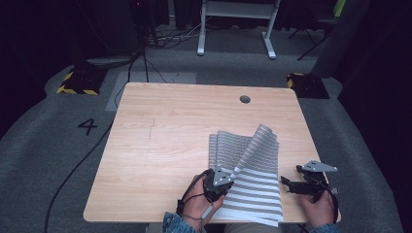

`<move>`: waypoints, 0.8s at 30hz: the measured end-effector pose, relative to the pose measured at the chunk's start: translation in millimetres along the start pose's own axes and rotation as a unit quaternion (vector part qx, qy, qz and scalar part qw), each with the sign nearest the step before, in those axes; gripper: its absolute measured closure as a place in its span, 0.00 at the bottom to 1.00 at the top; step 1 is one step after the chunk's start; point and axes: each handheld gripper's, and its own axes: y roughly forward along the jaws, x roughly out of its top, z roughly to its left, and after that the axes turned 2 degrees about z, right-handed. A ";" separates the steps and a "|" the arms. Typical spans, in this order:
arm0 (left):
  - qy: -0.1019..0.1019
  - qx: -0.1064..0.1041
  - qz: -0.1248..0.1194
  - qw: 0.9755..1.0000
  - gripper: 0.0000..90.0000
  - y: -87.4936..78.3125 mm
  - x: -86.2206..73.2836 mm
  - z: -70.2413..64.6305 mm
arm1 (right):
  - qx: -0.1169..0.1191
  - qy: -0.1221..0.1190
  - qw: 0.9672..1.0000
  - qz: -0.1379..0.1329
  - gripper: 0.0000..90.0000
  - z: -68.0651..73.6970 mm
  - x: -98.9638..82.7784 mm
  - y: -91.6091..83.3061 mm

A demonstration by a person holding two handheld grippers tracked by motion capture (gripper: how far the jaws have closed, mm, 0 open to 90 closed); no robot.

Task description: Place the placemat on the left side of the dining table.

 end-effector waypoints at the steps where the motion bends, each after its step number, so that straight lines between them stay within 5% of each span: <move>1: 0.000 0.000 0.000 1.000 0.98 0.0 0.0 0.0 | -0.001 -0.002 1.000 0.000 0.17 -0.1 -0.1 0.1; 7: 0.006 0.006 -0.027 1.000 0.98 -36.3 1.9 3.3 | 0.000 -0.001 1.000 0.000 0.17 -0.1 -0.1 0.1; 14: 0.002 0.048 -0.047 0.998 0.98 -76.9 -8.9 22.8 | -0.001 -0.002 1.000 -0.001 0.17 -0.1 -0.1 0.2; 24: -0.014 0.118 -0.070 0.990 0.98 -129.1 -34.2 56.9 | 0.000 -0.001 1.000 0.001 0.17 -0.2 0.0 0.0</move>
